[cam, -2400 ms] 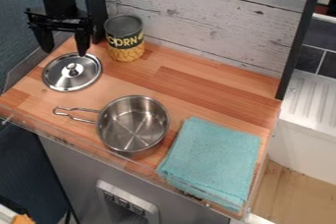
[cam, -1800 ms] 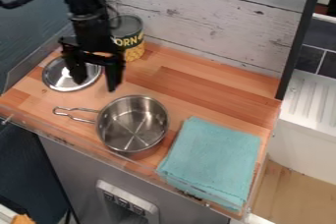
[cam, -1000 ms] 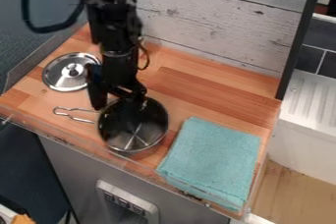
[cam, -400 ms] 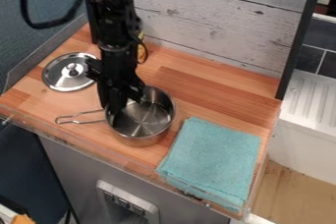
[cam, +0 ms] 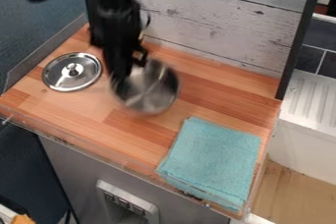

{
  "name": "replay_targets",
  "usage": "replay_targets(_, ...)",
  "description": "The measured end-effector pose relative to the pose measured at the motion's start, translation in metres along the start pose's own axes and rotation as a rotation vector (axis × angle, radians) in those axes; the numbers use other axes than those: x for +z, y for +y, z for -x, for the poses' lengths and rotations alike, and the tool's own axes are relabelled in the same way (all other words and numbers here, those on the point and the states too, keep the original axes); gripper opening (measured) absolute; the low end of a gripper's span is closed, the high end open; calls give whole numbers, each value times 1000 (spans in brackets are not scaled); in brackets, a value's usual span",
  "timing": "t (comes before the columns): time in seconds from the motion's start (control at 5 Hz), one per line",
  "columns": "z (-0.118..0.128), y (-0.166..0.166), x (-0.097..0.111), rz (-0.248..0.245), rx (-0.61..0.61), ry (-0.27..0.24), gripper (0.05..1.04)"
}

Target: Move the silver pot to the middle part of the table

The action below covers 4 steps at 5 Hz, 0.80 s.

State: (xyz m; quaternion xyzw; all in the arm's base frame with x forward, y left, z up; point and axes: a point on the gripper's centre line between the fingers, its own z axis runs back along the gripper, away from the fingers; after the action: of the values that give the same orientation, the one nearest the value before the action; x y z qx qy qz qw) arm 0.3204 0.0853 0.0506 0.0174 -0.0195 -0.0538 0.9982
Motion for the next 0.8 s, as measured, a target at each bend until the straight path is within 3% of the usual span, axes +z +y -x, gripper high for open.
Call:
replay_targets(0.4, -74, -32, -5, 85, -112, -4, 78)
replay_targets(0.6, -79, -44, -20, 125, -188, 50, 78)
replay_targets(0.8, -64, -26, -27, 112, -222, 107, 78)
